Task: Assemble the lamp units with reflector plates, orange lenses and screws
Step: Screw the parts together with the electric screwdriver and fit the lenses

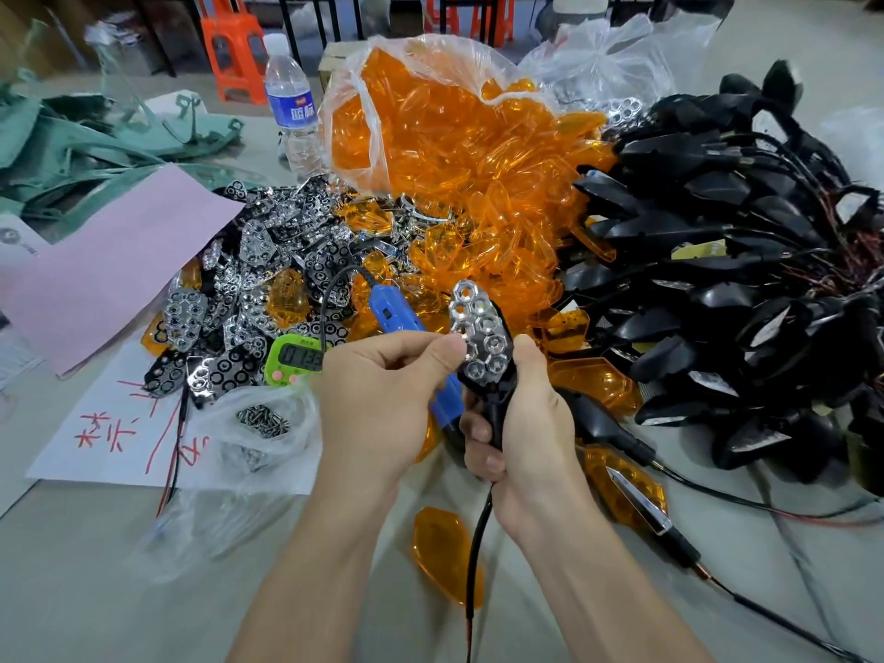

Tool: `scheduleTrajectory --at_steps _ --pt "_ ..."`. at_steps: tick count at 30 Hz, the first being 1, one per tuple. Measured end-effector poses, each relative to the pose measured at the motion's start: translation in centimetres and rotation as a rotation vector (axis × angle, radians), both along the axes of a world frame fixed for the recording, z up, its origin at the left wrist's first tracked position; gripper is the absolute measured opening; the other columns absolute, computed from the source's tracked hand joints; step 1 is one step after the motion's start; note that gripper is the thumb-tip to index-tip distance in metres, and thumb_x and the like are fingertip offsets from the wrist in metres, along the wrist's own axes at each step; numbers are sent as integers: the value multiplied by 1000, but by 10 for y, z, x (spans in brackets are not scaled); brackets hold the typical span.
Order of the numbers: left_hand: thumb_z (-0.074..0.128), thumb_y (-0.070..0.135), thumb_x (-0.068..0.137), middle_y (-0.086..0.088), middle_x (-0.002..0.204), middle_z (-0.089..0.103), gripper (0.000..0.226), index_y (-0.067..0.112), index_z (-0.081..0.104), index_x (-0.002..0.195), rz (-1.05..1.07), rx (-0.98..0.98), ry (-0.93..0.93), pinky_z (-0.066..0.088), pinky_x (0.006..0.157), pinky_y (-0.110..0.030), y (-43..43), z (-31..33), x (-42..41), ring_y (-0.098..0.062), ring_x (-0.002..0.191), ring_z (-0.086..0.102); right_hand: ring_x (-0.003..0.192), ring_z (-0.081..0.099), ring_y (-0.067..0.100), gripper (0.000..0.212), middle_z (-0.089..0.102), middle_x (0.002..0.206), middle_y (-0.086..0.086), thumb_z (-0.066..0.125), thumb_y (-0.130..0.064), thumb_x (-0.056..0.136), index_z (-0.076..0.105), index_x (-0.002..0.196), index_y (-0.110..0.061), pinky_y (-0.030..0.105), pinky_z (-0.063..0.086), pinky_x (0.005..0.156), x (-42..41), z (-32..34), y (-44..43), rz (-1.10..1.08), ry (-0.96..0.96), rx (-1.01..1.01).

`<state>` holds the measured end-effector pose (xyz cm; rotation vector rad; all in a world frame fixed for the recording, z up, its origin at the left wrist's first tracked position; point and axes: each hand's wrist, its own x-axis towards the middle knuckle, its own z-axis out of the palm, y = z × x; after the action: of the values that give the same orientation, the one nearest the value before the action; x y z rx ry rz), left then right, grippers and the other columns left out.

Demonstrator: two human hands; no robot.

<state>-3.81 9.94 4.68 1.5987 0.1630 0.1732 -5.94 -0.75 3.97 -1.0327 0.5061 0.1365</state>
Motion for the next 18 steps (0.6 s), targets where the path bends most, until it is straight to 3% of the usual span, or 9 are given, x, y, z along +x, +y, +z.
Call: scheduleTrajectory --at_steps 4,7,11,15,18 --pt "87 28 82 12 55 68 25 43 78 63 29 227 -63 41 48 -17 -1 -3 1 -1 46 52 40 43 5 53 53 59 -1 43 -58 103 68 90 -14 16 30 32 1 0 1 -18 22 -12" --pt "86 39 80 21 62 70 16 41 78 67 28 538 -68 46 52 -14 1 4 2 2 59 65 42 46 5 51 57 59 -2 43 -58 103 69 90 -16 16 31 33 -1 -5 4 -23 58 -38" --pt "76 47 89 9 66 72 23 29 80 75 -40 927 -36 54 64 -37 1 18 2 -14 68 67 43 45 7 56 54 56 -2 42 -61 101 67 82 -15 19 29 34 -1 -9 7 -22 97 -67" --pt "55 49 101 0 86 73 34 23 75 90 -114 1195 5 52 74 -36 -4 29 3 -24 83 65 41 41 9 62 49 53 -1 40 -67 99 66 75 -16 21 29 37 1 -10 9 7 116 -120" --pt "41 46 105 -3 89 68 41 18 68 94 -124 1340 0 50 77 -36 -11 33 1 -25 89 65 40 44 8 67 53 52 -3 41 -69 98 72 59 -24 22 34 41 2 -9 10 -20 124 -148"
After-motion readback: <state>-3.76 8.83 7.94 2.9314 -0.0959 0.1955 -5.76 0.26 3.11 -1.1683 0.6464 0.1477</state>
